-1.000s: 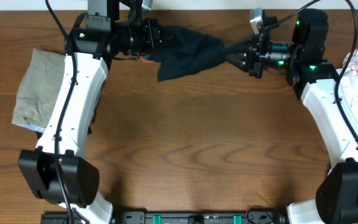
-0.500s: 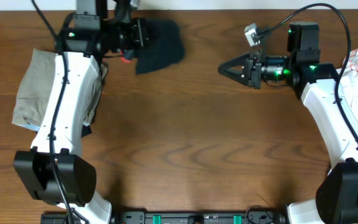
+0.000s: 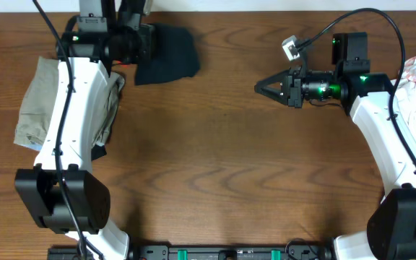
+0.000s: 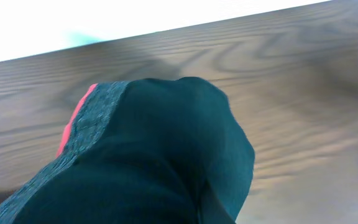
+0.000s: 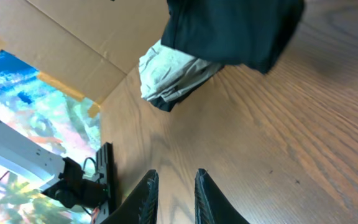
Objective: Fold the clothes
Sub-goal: 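Hold the leggings up with the left gripper while the right gripper withdraws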
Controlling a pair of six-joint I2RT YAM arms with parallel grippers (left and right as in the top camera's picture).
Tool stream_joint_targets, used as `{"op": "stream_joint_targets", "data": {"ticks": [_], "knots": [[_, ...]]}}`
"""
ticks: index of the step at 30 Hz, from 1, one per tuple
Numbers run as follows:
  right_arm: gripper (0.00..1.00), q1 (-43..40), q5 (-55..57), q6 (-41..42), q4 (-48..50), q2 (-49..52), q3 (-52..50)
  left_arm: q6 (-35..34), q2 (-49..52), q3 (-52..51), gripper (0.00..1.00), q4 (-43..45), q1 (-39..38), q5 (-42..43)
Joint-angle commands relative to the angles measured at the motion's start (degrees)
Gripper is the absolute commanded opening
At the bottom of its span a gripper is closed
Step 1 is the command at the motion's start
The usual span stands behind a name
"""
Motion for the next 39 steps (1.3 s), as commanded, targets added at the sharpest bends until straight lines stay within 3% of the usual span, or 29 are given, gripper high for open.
{"op": "stream_joint_targets", "data": {"ticks": [1,6,24,33,39], "knots": [[0.19,-0.42,0.44,-1.79,-0.22,-0.26,0.42,5.22,0.52,0.92,0.06,0.63,2.12,-7.91],[0.18,-0.42,0.44,-1.79,-0.42,-0.26,0.42,7.02,2.69,0.92,0.06,2.10,4.15,-14.05],[0.18,-0.42,1.77,-1.77,-0.46,-0.26,0.42,9.70,7.13,0.92,0.06,3.93,12.04,-14.05],[0.19,-0.42,2.23,-1.79,-0.63,-0.26,0.42,8.83,7.13,0.92,0.06,-5.95,12.55,-14.43],[0.19,-0.42,3.19,-1.84,-1.70,-0.26,0.42,8.52,7.13,0.92,0.06,-7.28,12.87,-24.90]]}}
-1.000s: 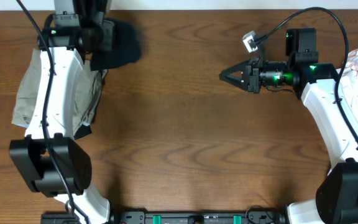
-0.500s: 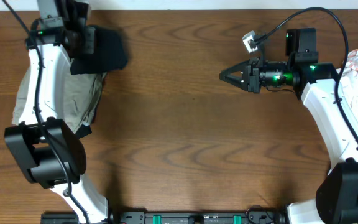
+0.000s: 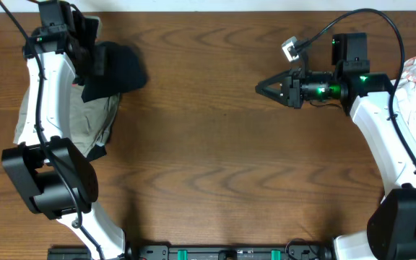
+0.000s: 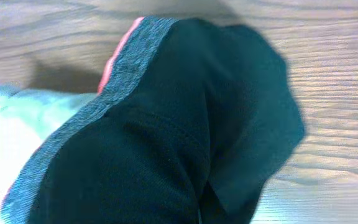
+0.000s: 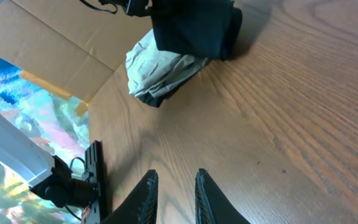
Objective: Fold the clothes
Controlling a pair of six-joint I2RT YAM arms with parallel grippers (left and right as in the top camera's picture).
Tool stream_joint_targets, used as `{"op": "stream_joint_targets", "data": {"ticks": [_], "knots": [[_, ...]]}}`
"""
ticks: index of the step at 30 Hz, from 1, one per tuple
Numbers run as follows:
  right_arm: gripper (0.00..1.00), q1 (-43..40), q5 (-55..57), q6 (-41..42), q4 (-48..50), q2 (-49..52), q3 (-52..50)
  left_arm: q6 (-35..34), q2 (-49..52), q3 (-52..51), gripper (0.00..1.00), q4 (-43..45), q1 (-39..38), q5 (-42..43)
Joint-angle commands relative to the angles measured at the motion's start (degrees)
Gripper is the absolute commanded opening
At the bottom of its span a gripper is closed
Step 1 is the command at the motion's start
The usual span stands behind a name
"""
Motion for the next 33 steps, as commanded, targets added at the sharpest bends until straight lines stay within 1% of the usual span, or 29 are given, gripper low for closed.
{"op": "stream_joint_targets", "data": {"ticks": [1,4,11,13,14,16,18,20,22,24,25,27,29,31,32,33], "knots": [[0.19,-0.42,0.44,-1.29,-0.52,-0.26,0.42,-0.28,-0.22,0.92,0.06,-0.17,0.57,-8.02],[0.19,-0.42,1.22,-1.29,-0.55,-0.26,0.42,-0.63,-0.22,0.92,0.06,-0.42,0.55,-8.57],[0.19,-0.42,1.53,-1.29,-0.57,-0.26,0.42,-5.20,-0.22,0.92,0.06,-2.60,0.55,-8.31],[0.19,-0.42,1.68,-1.29,-0.55,-0.26,0.42,-6.36,-0.22,0.92,0.06,-2.80,0.55,-6.82],[0.19,-0.42,1.68,-1.29,-0.55,-0.26,0.42,-6.34,-0.22,0.92,0.06,-2.75,0.55,-4.72],[0.19,-0.42,1.68,-1.27,-0.55,-0.26,0.42,-6.29,-0.42,0.92,0.06,-2.45,0.55,2.58],[0.18,-0.42,2.14,-1.27,-0.55,-0.26,0.42,-6.34,-1.16,0.92,0.06,-1.53,0.55,13.97],[0.17,-0.42,3.93,-0.57,-0.57,-0.26,0.42,-6.73,-2.27,0.92,0.06,-0.09,0.42,28.06],[0.16,-0.44,5.77,0.52,-0.59,-0.26,0.42,-10.97,-3.43,0.92,0.06,2.47,-0.24,40.02],[0.15,-0.44,8.07,2.01,-0.61,-0.26,0.42,-15.02,-4.13,0.92,0.06,4.90,-1.79,48.63],[0.15,-0.44,8.76,2.67,-0.61,-0.26,0.42,-17.66,-4.26,0.92,0.06,6.29,-3.17,51.52],[0.14,-0.63,9.42,3.50,-0.79,-0.28,0.44,-22.36,-4.28,0.92,0.06,7.91,-6.25,52.28],[0.11,-1.38,12.85,6.62,-1.95,-0.50,0.44,-23.21,-4.26,0.68,0.06,7.98,-10.71,51.67],[0.11,-2.95,21.68,11.52,-4.90,-1.27,0.48,-23.23,-4.26,-0.15,0.06,7.08,-15.19,47.84],[0.11,-4.33,28.89,14.32,-7.17,-2.10,0.48,-23.21,-4.24,-0.98,0.06,6.51,-17.92,44.70],[0.11,-5.14,32.15,14.67,-8.37,-2.56,0.48,-23.23,-4.24,-1.79,0.06,6.51,-19.63,42.62]]}}
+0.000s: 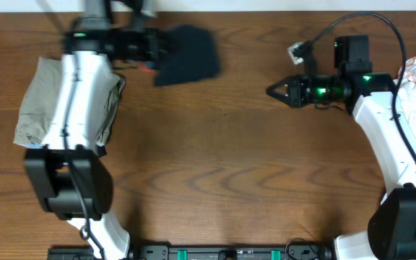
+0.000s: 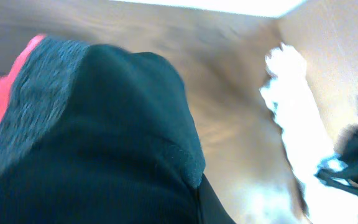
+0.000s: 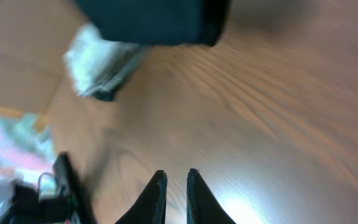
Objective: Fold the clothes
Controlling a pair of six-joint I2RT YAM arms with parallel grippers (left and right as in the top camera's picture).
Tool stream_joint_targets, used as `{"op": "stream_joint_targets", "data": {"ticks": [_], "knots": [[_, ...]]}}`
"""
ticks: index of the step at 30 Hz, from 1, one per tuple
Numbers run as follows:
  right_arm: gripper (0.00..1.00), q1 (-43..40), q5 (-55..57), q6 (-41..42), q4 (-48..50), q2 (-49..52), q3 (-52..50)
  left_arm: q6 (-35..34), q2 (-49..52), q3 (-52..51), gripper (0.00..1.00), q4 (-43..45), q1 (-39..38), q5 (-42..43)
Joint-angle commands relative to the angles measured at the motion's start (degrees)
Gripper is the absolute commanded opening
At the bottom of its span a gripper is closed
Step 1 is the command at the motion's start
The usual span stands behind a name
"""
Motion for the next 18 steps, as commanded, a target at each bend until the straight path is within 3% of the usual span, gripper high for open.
{"op": "stream_joint_targets", "data": {"ticks": [1,6,12,14,18], "knots": [[0.11,-4.02,16.87,6.47,-3.15,-2.95,0.48,-2.54,-1.95,-2.56,0.06,-0.37,-6.99,-3.48],[0.13,-6.82,17.88,0.79,-9.68,-4.66,0.48,-4.31,-1.73,-5.33,0.06,1.49,-14.91,-7.13],[0.16,-4.48,17.84,-0.76,-15.78,-4.13,-0.33,-12.76,-3.48,-5.31,0.06,10.21,-17.94,-7.10],[0.18,-3.93,16.20,-0.74,-15.74,-4.13,-0.81,-18.91,-4.63,-5.27,0.06,14.03,-17.53,-7.10],[0.20,-3.58,6.75,-3.23,-13.77,-4.13,-1.40,-37.64,-6.29,-5.27,0.06,18.73,-16.48,-7.04]]}}
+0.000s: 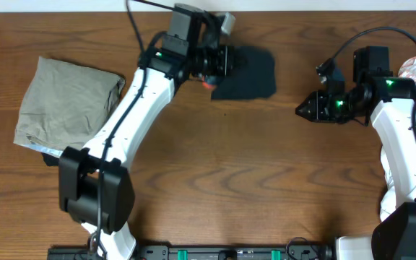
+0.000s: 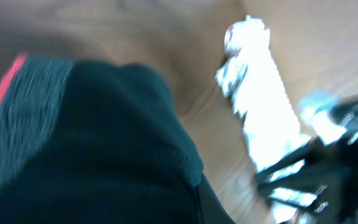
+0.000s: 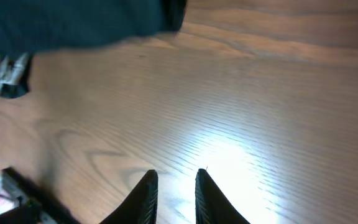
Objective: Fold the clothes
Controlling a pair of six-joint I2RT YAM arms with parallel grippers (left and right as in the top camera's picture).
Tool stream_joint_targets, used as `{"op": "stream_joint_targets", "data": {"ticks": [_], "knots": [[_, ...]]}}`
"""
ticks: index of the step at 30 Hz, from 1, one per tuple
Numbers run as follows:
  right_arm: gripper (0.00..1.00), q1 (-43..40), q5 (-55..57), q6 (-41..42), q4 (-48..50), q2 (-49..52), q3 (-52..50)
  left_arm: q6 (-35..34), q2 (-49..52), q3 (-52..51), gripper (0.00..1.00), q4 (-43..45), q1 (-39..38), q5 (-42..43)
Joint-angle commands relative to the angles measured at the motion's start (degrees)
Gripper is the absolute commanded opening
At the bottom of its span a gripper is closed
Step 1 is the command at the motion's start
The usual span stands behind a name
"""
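A dark teal garment (image 1: 245, 74) with a grey and red band hangs bunched at the table's far middle, and my left gripper (image 1: 213, 66) is shut on it. It fills the left wrist view as the same dark garment (image 2: 86, 149), hiding the fingers. My right gripper (image 1: 301, 110) hovers open over bare wood at the right, its fingertips (image 3: 148, 186) a little apart with nothing between them. The garment's edge (image 3: 73, 22) shows at the top of the right wrist view.
A folded khaki garment (image 1: 63, 101) lies at the far left. A pile of white clothes sits at the right edge, also seen as a white pile (image 2: 257, 81) in the left wrist view. Brown wooden table (image 1: 215, 180) in the middle.
My left gripper has carried the dark garment to the right, from the far left-middle to the far middle. The right gripper has drawn back to the right and a little nearer.
The left gripper held the dark garment at the far left-middle, then over the khaki pile at the far left, then back near the left-middle, and now at the far middle. The right gripper stayed open at the right, then shifted right.
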Motion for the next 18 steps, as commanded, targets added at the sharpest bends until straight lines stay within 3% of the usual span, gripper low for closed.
{"op": "stream_joint_targets", "data": {"ticks": [1,6,15,17,18], "knots": [[0.20,0.61,-9.46,-4.26,1.25,-0.46,-0.79,-20.22,-4.37,1.05,0.06,1.95,1.16,0.22],[0.20,1.09,-10.78,-6.91,3.54,-0.46,-0.83,-37.27,-4.48,1.05,0.06,2.43,1.60,1.22],[0.21,6.60,-11.78,-6.36,13.33,-0.46,-3.23,-49.31,-4.50,1.05,0.06,22.29,1.05,10.84],[0.25,7.56,-11.13,-6.38,16.02,-0.46,-3.34,-51.47,-4.59,1.05,0.06,24.70,1.05,11.23],[0.36,8.04,-9.73,-6.73,17.16,-0.48,-3.34,-52.30,-4.59,1.05,0.06,25.46,1.05,11.21]]}}
